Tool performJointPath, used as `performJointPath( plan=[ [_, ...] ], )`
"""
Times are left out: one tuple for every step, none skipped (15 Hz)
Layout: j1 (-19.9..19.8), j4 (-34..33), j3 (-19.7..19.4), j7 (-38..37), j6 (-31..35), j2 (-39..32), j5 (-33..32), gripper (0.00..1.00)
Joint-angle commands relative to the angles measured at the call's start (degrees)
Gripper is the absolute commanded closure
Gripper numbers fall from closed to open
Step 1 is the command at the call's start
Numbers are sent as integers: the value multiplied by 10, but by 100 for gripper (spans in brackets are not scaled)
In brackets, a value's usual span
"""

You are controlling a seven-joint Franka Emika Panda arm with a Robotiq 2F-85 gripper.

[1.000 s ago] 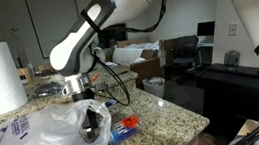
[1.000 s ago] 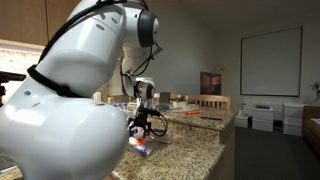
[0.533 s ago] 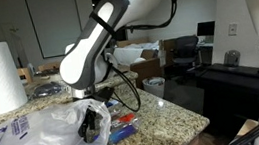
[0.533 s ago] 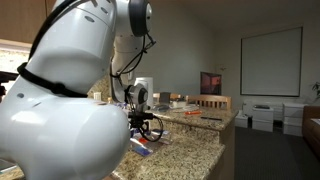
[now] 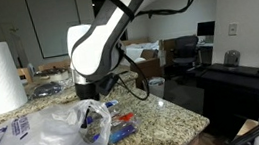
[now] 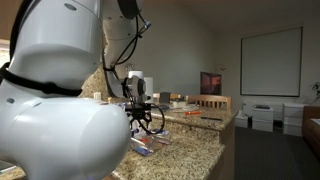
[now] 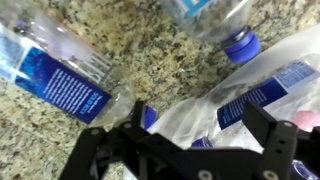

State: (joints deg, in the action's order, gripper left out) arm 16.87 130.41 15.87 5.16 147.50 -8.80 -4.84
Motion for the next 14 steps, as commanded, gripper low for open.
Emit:
performJointPath(
  plan=[
    [-4,-15,-8,20,-73,35,-48,0],
    [-6,-31,-10,36,-104,33,-66,0],
    [-8,-45,-12,56,-138,33,-84,0],
    [-11,-58,-13,84,-160,32,-93,0],
    [-15,-71,-14,119,-180,30,-96,0],
    [-17,-82,-16,150,-195,27,-100,0],
    [-20,-97,-17,186,-209,20,-98,0],
    [-23,-105,-18,218,-217,17,-101,0],
    [-25,-110,-19,250,-220,15,-103,0],
    [-28,-109,-19,282,-218,20,-105,0],
    [-31,-118,-17,316,-231,19,-93,0],
    [-27,-107,-18,259,-211,20,-92,0],
    [-28,-109,-18,266,-213,19,-91,0],
    [-28,-109,-18,265,-213,19,-91,0]
  ],
)
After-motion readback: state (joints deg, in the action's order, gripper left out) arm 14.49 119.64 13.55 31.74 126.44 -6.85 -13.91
